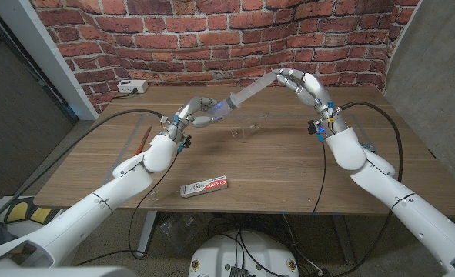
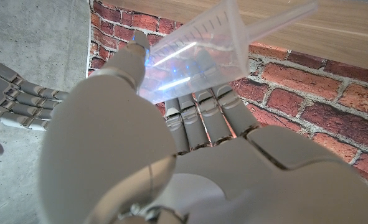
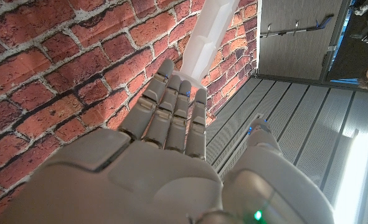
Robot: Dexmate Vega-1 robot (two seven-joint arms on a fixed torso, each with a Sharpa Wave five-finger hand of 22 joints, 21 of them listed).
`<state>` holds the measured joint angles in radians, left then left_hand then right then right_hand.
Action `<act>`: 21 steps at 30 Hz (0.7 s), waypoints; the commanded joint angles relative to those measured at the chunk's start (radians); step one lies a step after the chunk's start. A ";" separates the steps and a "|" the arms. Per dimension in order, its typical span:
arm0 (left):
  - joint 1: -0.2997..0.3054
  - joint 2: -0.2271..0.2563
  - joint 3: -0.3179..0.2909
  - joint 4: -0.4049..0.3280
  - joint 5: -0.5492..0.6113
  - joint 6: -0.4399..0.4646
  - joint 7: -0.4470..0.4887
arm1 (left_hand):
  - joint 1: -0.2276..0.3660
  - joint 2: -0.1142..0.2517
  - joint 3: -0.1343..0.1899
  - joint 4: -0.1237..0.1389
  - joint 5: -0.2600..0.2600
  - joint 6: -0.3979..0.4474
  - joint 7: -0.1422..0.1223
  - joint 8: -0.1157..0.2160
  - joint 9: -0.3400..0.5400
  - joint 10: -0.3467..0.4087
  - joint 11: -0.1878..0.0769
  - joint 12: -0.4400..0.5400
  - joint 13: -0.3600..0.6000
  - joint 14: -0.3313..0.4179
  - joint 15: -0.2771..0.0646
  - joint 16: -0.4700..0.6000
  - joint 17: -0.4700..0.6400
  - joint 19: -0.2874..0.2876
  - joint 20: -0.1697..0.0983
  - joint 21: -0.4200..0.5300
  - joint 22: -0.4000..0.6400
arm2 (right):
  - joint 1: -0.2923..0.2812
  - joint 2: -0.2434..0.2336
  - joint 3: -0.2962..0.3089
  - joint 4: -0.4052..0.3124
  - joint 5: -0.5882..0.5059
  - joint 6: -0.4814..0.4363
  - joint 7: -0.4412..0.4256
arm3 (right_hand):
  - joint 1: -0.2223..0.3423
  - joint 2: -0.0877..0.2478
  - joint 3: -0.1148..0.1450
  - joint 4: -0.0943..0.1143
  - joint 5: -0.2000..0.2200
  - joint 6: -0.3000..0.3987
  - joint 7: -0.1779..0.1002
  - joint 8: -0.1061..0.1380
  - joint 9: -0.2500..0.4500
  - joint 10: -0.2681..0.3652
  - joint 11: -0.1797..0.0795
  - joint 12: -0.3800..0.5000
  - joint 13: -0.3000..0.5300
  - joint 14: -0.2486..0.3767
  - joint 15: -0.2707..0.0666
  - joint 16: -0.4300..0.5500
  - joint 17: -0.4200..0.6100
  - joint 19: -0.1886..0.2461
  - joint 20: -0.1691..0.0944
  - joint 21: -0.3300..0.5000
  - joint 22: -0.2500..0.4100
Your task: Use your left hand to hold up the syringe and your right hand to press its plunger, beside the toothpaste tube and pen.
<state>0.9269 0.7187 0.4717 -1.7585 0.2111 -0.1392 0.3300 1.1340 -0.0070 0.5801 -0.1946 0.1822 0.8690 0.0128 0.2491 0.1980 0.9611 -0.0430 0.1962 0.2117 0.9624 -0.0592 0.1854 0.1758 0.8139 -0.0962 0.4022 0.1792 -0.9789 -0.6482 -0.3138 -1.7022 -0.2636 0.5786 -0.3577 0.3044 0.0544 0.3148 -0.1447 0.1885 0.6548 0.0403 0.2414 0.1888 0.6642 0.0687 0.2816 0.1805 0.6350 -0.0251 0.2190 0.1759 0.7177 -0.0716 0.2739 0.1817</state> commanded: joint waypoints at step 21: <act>0.016 -0.010 -0.017 0.003 -0.001 -0.039 0.033 | 0.037 0.070 0.060 0.053 0.006 0.210 -0.039 -0.002 0.005 0.104 -0.093 0.005 0.002 0.092 -0.137 0.007 0.003 0.004 0.001 0.010 0.004 | 0.001 -0.023 -0.025 -0.024 0.057 -0.019 0.090 | 0.021 -0.003 0.010 -0.002 -0.004 0.031 0.007 0.000 0.005 0.034 -0.003 0.000 0.003 0.034 -0.003 -0.003 0.004 0.040 -0.016 0.009 0.002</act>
<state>0.9365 0.7128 0.4607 -1.7534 0.2101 -0.1692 0.3537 1.1340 -0.0070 0.5801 -0.1946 0.1804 0.8777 0.0148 0.2447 0.1974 0.9612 -0.0430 0.1969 0.2119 0.9609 -0.0608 0.1891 0.1758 0.8139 -0.0962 0.4072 0.1789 -0.9800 -0.6629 -0.3302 -1.7160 -0.2215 0.5692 -0.3010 0.3136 0.0531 0.3189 -0.1489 0.1845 0.6789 0.0430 0.2411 0.1883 0.6926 0.0654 0.2806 0.1795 0.6654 -0.0304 0.2189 0.1746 0.7482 -0.0766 0.2781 0.1817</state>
